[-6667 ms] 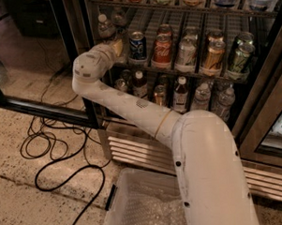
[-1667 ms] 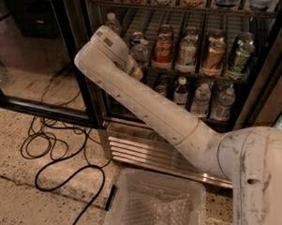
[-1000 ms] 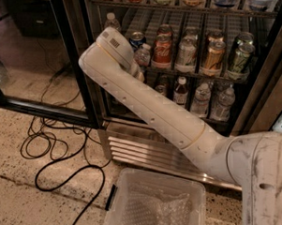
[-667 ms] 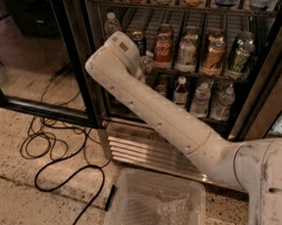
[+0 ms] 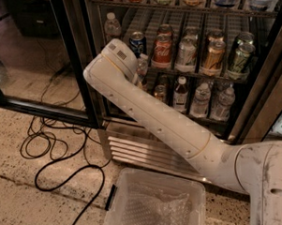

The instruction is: Pick water bottle from middle shelf of fridge

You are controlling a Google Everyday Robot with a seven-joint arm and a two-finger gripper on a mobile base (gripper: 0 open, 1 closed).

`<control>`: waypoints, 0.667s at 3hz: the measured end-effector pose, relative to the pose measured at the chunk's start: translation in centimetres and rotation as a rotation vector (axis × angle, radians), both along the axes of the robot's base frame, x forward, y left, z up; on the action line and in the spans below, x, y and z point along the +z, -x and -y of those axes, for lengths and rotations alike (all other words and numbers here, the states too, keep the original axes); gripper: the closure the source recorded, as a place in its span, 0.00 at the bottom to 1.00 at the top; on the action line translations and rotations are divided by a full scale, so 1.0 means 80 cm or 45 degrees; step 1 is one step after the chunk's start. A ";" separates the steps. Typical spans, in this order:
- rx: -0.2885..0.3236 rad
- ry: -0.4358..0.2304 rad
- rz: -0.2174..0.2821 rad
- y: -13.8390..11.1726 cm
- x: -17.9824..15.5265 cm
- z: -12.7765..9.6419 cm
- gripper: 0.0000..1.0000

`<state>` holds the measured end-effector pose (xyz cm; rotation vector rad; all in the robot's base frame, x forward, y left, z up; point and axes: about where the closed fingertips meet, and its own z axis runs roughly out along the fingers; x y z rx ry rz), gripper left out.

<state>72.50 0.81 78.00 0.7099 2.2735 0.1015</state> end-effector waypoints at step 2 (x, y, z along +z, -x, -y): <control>0.030 -0.078 -0.040 0.031 -0.015 -0.001 1.00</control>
Offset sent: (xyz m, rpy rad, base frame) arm -0.1406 -0.0089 -0.0456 0.2390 0.1918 -0.1454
